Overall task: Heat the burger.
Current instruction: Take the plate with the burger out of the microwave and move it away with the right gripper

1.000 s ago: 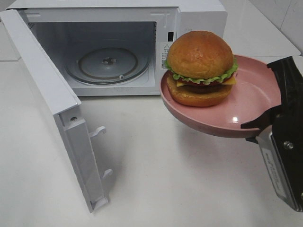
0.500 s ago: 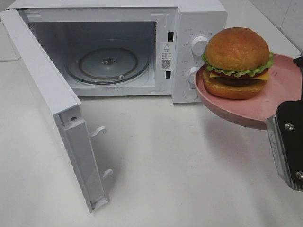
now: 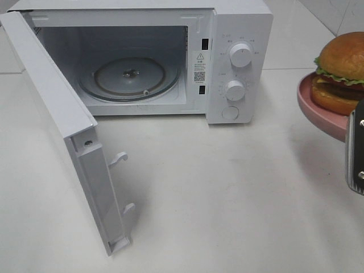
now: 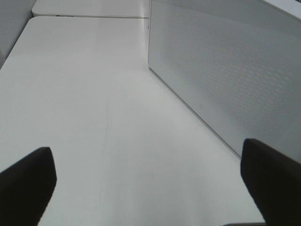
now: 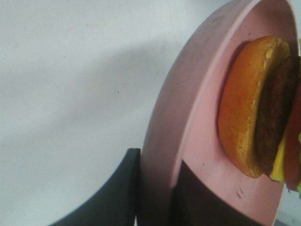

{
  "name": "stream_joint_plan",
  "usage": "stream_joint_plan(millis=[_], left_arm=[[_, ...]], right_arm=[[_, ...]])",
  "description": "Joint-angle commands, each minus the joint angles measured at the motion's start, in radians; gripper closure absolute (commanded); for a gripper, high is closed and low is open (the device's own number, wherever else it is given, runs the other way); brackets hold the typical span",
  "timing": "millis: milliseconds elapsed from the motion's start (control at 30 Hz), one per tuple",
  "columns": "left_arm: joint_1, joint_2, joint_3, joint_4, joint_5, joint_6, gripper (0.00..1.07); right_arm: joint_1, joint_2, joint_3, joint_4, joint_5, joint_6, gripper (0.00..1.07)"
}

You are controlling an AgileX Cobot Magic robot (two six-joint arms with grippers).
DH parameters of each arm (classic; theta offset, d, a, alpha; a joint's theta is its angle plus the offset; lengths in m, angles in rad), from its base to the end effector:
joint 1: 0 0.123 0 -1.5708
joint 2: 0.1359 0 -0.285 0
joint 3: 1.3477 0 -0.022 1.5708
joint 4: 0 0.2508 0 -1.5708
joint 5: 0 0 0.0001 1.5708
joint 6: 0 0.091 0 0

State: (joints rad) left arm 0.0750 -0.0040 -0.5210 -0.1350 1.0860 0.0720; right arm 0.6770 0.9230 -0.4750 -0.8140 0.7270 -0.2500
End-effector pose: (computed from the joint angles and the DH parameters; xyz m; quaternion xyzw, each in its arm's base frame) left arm -0.0086 -0.0115 0.2816 0.0030 0.8514 -0.0289 0.5238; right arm 0.1458 0.0607 0.2406 -0.5993 0.6973 -0.2723 0.2837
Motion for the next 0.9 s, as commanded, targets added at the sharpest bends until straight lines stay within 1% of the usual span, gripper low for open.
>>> stream_joint_plan(millis=[33, 133, 200, 333, 467, 667, 733, 800, 833, 867, 900], left_arm=[[-0.001, -0.007, 0.003, -0.001, -0.013, 0.0, 0.07], [-0.001, -0.007, 0.003, -0.001, -0.013, 0.0, 0.07], [-0.001, -0.007, 0.003, -0.001, -0.013, 0.0, 0.07], [-0.001, -0.007, 0.003, -0.001, -0.013, 0.0, 0.07], [-0.001, -0.007, 0.003, -0.001, -0.013, 0.0, 0.07], [-0.001, -0.007, 0.003, -0.001, -0.013, 0.0, 0.07], [-0.001, -0.007, 0.003, -0.001, -0.013, 0.0, 0.07], [-0.001, -0.007, 0.003, -0.001, -0.013, 0.0, 0.07], [-0.001, -0.007, 0.003, -0.001, -0.013, 0.0, 0.07], [-0.001, -0.007, 0.003, -0.001, -0.013, 0.0, 0.07], [-0.001, -0.007, 0.003, -0.001, -0.013, 0.0, 0.07]], right_arm=[[-0.002, -0.019, -0.01, -0.075, 0.075, 0.087, 1.05], [-0.002, -0.019, -0.01, -0.075, 0.094, 0.102, 1.05], [-0.002, -0.019, -0.01, -0.096, 0.147, 0.19, 1.04], [-0.002, -0.015, -0.01, -0.125, 0.192, 0.266, 1.04], [-0.002, 0.037, -0.012, -0.145, 0.275, 0.401, 1.04], [-0.002, 0.1, -0.012, -0.145, 0.292, 0.511, 1.04], [-0.002, 0.138, -0.029, -0.145, 0.293, 0.603, 1.04], [-0.002, 0.153, -0.039, -0.145, 0.3, 0.631, 1.04], [-0.002, 0.187, -0.066, -0.145, 0.318, 0.694, 1.03], [-0.002, 0.187, -0.066, -0.145, 0.318, 0.694, 1.03], [-0.002, 0.226, -0.1, -0.147, 0.347, 0.755, 1.03]])
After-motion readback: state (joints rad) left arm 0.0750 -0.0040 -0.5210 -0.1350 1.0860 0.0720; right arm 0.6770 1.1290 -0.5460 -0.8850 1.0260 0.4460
